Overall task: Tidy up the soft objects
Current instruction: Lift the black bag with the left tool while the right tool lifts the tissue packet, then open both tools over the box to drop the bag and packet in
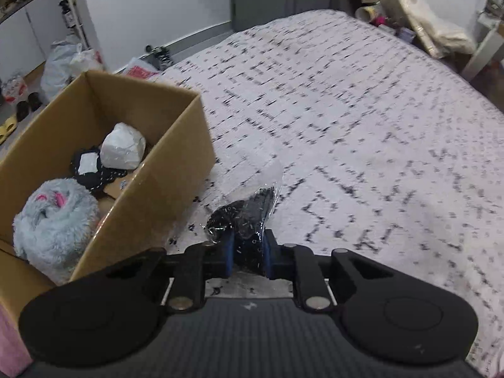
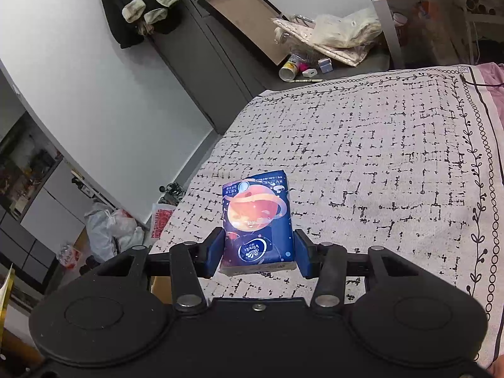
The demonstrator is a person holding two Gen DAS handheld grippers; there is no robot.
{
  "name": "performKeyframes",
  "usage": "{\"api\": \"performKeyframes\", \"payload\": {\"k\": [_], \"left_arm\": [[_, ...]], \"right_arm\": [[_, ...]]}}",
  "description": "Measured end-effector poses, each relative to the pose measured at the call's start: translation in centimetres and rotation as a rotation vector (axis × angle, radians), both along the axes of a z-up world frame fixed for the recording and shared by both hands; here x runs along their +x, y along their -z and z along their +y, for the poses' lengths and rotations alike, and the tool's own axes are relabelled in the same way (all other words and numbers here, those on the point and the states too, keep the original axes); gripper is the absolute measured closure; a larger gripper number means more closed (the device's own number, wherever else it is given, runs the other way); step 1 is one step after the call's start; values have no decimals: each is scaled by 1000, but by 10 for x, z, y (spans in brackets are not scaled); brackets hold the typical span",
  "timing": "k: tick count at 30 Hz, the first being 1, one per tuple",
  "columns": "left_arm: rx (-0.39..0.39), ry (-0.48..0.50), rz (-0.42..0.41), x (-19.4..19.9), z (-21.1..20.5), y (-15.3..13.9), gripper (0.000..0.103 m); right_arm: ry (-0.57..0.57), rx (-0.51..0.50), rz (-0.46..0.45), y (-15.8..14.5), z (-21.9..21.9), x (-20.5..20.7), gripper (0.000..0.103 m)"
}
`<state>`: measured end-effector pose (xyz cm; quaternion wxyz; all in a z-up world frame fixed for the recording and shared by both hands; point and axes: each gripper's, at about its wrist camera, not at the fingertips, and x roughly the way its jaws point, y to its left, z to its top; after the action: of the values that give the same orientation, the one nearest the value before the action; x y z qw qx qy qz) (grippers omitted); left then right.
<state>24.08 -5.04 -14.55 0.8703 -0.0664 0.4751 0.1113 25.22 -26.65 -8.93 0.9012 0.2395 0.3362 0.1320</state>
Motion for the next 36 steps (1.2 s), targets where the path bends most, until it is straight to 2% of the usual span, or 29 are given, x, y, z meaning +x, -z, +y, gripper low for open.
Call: {"api": "performKeyframes", "payload": {"k": [7,19,28,36], "left_arm": [[-62,40,-71,-12,1,-38,86],[-135,26,-167,-26,35,-92,86],[-163,-30,-216,-36,81,-113,86],[-193,-87,-215,-37,120,-111,86]], "right_arm": [[-13,-1,-21,-5,3,-4,57],[-80,-13,-57,-11,27,-10,57],[-146,-30,-70,-10,53,-12,57],[-208,-37,-75,-8,79,-16,57]]}}
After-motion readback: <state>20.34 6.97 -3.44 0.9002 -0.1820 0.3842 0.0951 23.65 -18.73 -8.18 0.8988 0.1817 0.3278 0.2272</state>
